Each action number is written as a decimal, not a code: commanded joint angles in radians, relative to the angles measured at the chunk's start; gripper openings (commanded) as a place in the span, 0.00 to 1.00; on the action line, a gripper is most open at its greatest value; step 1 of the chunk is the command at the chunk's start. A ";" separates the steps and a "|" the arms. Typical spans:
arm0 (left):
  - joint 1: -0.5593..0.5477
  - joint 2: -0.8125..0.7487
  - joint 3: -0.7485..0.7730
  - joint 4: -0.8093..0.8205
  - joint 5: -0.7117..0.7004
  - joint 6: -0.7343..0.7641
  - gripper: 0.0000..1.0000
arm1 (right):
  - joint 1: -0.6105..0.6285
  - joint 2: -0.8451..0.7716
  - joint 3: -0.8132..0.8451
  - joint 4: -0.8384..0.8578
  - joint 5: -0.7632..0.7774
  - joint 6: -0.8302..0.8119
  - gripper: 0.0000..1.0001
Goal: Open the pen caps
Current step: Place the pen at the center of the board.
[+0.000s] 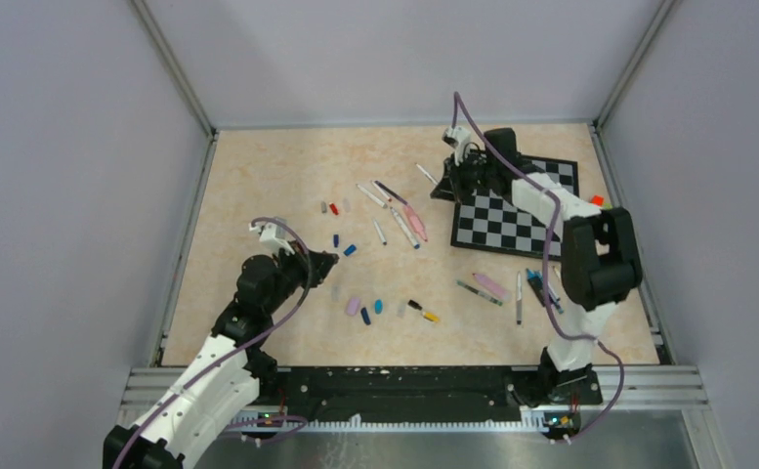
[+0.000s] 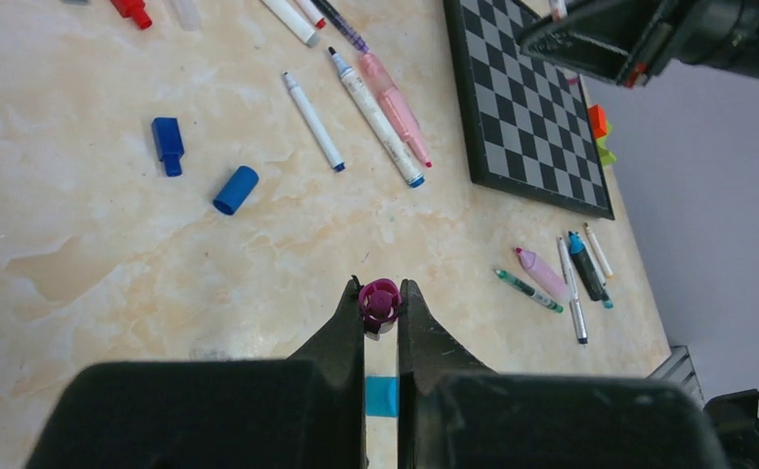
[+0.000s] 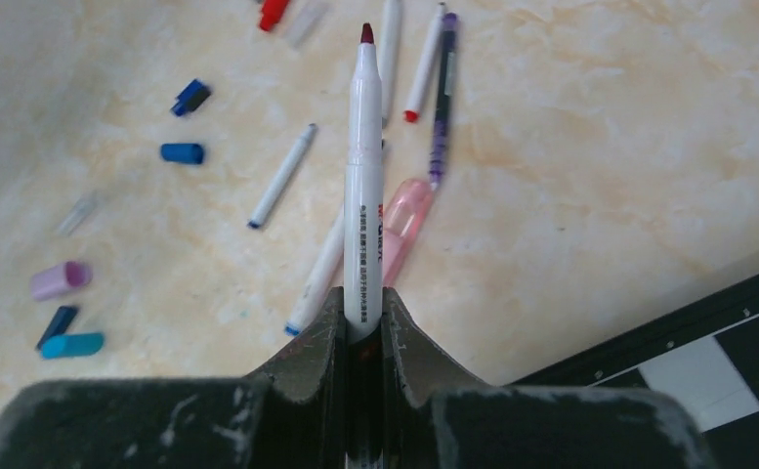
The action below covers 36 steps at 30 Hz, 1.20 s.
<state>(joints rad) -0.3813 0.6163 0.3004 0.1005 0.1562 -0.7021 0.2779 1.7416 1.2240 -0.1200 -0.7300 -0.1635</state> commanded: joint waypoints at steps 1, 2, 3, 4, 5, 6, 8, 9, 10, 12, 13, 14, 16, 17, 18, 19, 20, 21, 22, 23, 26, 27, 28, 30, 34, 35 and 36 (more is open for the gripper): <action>0.003 -0.018 -0.006 -0.033 -0.042 0.050 0.00 | 0.000 0.193 0.247 -0.227 0.087 -0.076 0.00; 0.003 -0.020 -0.011 -0.035 -0.054 0.055 0.00 | 0.002 0.239 0.301 -0.248 0.104 -0.075 0.01; 0.003 -0.023 -0.015 -0.033 -0.065 0.059 0.00 | 0.003 0.279 0.355 -0.274 0.116 -0.072 0.01; 0.004 -0.026 -0.019 -0.031 -0.078 0.062 0.00 | 0.005 0.338 0.409 -0.294 0.122 -0.066 0.01; 0.004 -0.027 -0.025 -0.028 -0.089 0.064 0.00 | 0.006 0.381 0.466 -0.312 0.124 -0.054 0.01; 0.003 -0.029 -0.030 -0.027 -0.094 0.067 0.00 | 0.008 0.419 0.517 -0.327 0.128 -0.037 0.02; 0.003 -0.027 -0.035 -0.027 -0.100 0.068 0.00 | 0.010 0.491 0.608 -0.350 0.121 -0.011 0.03; 0.003 -0.027 -0.038 -0.026 -0.101 0.070 0.00 | 0.012 0.519 0.639 -0.352 0.118 0.006 0.03; 0.004 -0.027 -0.040 -0.025 -0.103 0.073 0.00 | 0.014 0.544 0.672 -0.348 0.119 0.020 0.04; 0.003 -0.027 -0.041 -0.028 -0.112 0.079 0.00 | 0.021 0.585 0.709 -0.342 0.122 0.036 0.04; 0.003 -0.027 -0.041 -0.030 -0.117 0.083 0.00 | 0.028 0.604 0.728 -0.344 0.123 0.040 0.05; 0.004 -0.025 -0.040 -0.031 -0.123 0.087 0.00 | 0.033 0.624 0.749 -0.349 0.123 0.041 0.06; 0.003 -0.023 -0.033 -0.037 -0.135 0.096 0.00 | 0.042 0.652 0.781 -0.358 0.122 0.047 0.09; 0.004 -0.022 -0.030 -0.040 -0.139 0.099 0.00 | 0.047 0.661 0.790 -0.360 0.122 0.050 0.11; 0.003 -0.021 -0.028 -0.041 -0.140 0.102 0.00 | 0.051 0.669 0.797 -0.358 0.122 0.053 0.13; 0.004 -0.018 -0.026 -0.040 -0.141 0.102 0.00 | 0.055 0.674 0.800 -0.358 0.124 0.056 0.15; 0.003 -0.015 -0.026 -0.037 -0.140 0.102 0.00 | 0.058 0.678 0.803 -0.356 0.127 0.061 0.18; 0.003 -0.014 -0.025 -0.036 -0.137 0.101 0.00 | 0.060 0.681 0.807 -0.358 0.130 0.064 0.20; 0.004 -0.011 -0.026 -0.033 -0.135 0.100 0.00 | 0.061 0.684 0.809 -0.358 0.131 0.067 0.22; 0.004 -0.009 -0.025 -0.033 -0.130 0.098 0.00 | 0.062 0.682 0.810 -0.360 0.132 0.071 0.25; 0.003 -0.007 -0.021 -0.042 -0.119 0.093 0.00 | 0.062 0.664 0.807 -0.362 0.135 0.077 0.29; 0.003 -0.008 -0.017 -0.047 -0.115 0.092 0.00 | 0.062 0.654 0.804 -0.361 0.137 0.076 0.30; 0.004 -0.010 -0.016 -0.050 -0.111 0.089 0.00 | 0.062 0.644 0.800 -0.361 0.139 0.076 0.31; 0.003 -0.012 -0.009 -0.059 -0.104 0.086 0.00 | 0.062 0.617 0.786 -0.358 0.141 0.076 0.31; 0.005 -0.022 0.009 -0.084 -0.087 0.080 0.00 | 0.062 0.541 0.727 -0.346 0.129 0.076 0.31; 0.003 -0.023 0.013 -0.093 -0.084 0.078 0.00 | 0.062 0.517 0.709 -0.343 0.123 0.075 0.32; 0.003 -0.027 0.018 -0.096 -0.080 0.075 0.00 | 0.062 0.492 0.687 -0.339 0.117 0.073 0.32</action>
<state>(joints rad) -0.3809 0.6052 0.2676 0.0151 0.0517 -0.6235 0.3336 2.3920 1.9526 -0.4801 -0.5968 -0.1001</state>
